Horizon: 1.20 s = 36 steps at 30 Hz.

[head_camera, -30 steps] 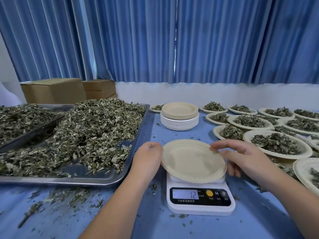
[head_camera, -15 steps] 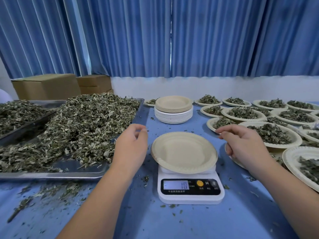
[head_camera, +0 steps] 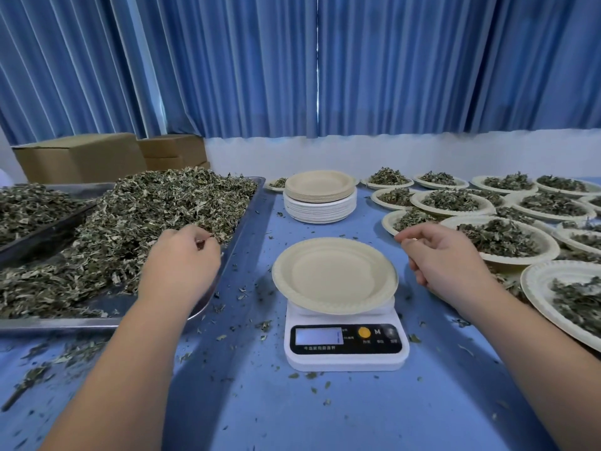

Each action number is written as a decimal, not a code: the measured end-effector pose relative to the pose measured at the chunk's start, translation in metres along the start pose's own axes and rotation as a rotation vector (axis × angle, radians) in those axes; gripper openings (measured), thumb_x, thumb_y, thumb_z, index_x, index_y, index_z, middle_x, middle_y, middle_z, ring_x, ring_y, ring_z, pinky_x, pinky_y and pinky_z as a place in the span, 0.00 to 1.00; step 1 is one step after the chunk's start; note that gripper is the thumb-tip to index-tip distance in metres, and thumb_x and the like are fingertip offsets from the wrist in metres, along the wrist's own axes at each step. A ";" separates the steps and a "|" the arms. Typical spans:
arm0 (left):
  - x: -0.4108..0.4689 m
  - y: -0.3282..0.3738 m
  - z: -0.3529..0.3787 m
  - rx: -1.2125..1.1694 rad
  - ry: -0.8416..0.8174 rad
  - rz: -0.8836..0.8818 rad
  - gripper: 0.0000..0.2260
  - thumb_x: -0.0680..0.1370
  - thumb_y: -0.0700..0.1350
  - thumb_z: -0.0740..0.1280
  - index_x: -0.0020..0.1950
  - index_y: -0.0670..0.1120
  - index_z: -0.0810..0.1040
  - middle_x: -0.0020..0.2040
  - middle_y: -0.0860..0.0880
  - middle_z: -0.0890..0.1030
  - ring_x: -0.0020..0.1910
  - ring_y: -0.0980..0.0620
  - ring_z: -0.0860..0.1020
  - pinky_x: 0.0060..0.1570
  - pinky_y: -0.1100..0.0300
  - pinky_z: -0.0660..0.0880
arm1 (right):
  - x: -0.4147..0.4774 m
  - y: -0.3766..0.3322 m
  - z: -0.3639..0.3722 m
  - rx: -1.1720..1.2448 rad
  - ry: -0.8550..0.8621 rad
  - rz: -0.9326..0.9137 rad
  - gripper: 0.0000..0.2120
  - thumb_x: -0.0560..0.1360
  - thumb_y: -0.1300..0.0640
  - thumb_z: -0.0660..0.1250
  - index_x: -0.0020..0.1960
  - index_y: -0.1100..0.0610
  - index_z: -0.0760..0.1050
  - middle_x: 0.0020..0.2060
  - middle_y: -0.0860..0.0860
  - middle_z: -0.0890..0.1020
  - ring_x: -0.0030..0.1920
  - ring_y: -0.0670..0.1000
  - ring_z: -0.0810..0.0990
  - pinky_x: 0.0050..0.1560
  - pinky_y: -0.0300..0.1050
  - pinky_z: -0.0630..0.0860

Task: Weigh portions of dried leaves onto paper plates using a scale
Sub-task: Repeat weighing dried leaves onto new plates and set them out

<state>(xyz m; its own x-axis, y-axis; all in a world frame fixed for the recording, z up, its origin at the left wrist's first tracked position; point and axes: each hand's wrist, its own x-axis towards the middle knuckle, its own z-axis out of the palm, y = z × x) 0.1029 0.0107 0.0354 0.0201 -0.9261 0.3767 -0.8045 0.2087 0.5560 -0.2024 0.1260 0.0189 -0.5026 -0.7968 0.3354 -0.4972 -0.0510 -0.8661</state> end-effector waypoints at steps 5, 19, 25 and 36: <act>0.017 -0.023 -0.009 0.169 -0.099 -0.094 0.23 0.80 0.62 0.54 0.68 0.52 0.72 0.69 0.42 0.69 0.64 0.38 0.71 0.63 0.43 0.69 | -0.002 -0.003 0.001 -0.006 -0.015 -0.018 0.10 0.78 0.60 0.63 0.43 0.48 0.78 0.22 0.46 0.74 0.21 0.44 0.71 0.28 0.42 0.68; 0.038 -0.047 0.012 0.175 -0.343 -0.154 0.32 0.79 0.67 0.50 0.76 0.49 0.63 0.75 0.39 0.64 0.72 0.38 0.64 0.70 0.45 0.63 | -0.028 -0.027 -0.027 -0.288 -0.970 0.412 0.14 0.75 0.54 0.67 0.33 0.59 0.77 0.21 0.53 0.65 0.18 0.49 0.65 0.21 0.34 0.56; 0.037 -0.048 0.015 0.252 -0.297 -0.086 0.28 0.79 0.65 0.55 0.72 0.48 0.68 0.68 0.40 0.72 0.63 0.40 0.73 0.55 0.51 0.70 | -0.029 -0.025 -0.016 -0.327 -0.915 0.437 0.14 0.71 0.52 0.71 0.29 0.57 0.78 0.19 0.52 0.66 0.19 0.50 0.65 0.20 0.35 0.56; 0.030 -0.040 0.008 0.182 -0.104 -0.013 0.18 0.80 0.60 0.56 0.59 0.51 0.77 0.50 0.48 0.79 0.47 0.47 0.76 0.46 0.54 0.73 | -0.024 -0.023 -0.026 -0.206 -1.009 0.409 0.15 0.72 0.48 0.71 0.34 0.58 0.78 0.21 0.52 0.65 0.20 0.49 0.64 0.19 0.35 0.54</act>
<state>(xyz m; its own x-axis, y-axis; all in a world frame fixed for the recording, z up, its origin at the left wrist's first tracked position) 0.1311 -0.0278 0.0190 -0.0231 -0.9578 0.2864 -0.8985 0.1455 0.4141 -0.1975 0.1618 0.0401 0.1044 -0.8603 -0.4990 -0.5805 0.3546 -0.7330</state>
